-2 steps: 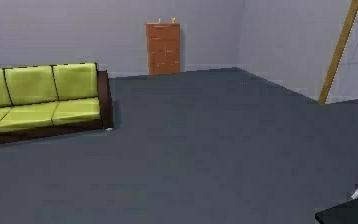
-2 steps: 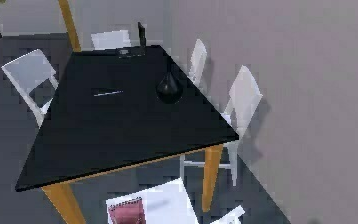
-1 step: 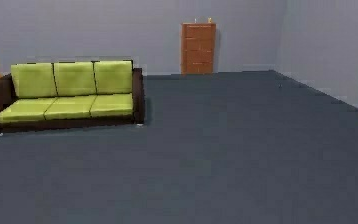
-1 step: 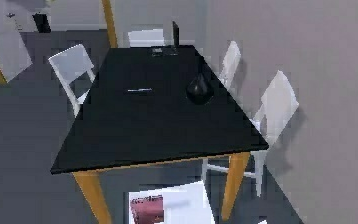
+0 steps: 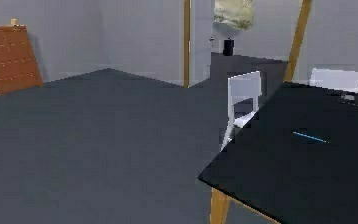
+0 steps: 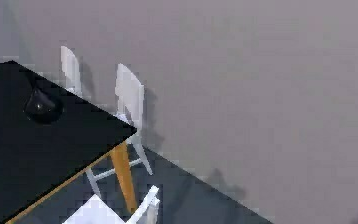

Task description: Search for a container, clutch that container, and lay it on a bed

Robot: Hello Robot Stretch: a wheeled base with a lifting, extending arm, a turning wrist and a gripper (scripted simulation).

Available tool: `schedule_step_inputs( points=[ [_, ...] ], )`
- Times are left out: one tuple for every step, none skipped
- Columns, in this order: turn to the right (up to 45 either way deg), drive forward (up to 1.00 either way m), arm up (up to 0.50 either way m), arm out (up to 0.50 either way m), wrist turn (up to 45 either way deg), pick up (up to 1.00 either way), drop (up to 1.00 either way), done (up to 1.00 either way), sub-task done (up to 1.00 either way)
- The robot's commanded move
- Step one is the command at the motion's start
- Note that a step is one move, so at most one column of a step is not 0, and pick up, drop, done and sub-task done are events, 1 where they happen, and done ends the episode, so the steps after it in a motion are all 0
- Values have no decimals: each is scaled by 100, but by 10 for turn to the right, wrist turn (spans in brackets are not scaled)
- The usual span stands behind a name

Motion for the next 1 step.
schedule_step_inputs(
  points=[
    [450,0,0,0,0,0,0,0,0]
  ],
)
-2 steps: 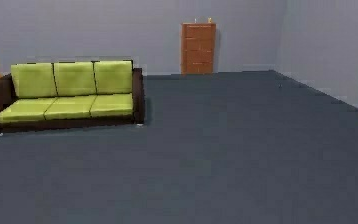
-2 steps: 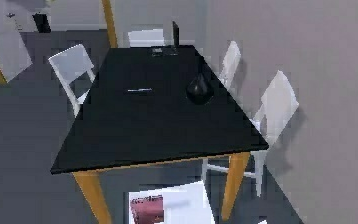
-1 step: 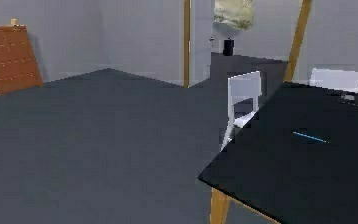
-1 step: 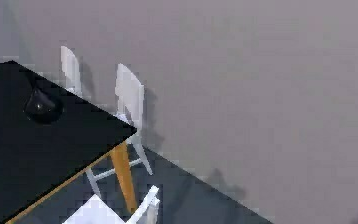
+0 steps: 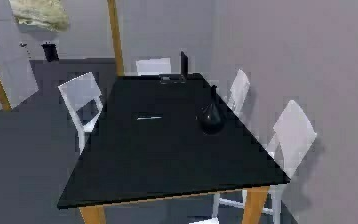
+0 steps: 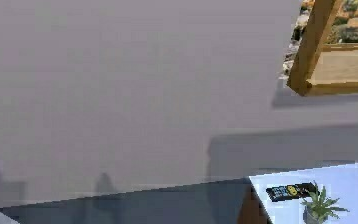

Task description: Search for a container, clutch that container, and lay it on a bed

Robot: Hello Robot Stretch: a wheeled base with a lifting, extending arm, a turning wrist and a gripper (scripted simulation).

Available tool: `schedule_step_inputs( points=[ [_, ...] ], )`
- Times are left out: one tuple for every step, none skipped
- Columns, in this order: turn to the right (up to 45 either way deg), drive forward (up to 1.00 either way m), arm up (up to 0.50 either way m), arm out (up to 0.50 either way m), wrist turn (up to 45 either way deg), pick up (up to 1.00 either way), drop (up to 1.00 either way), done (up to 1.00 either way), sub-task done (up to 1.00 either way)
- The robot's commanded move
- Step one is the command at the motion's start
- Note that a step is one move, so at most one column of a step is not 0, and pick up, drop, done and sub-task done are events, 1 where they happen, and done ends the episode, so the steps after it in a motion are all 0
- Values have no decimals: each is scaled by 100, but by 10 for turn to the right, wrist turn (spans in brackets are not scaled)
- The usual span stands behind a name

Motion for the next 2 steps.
schedule_step_inputs(
  points=[
    [450,0,0,0,0,0,0,0,0],
    [450,0,0,0,0,0,0,0,0]
  ],
)
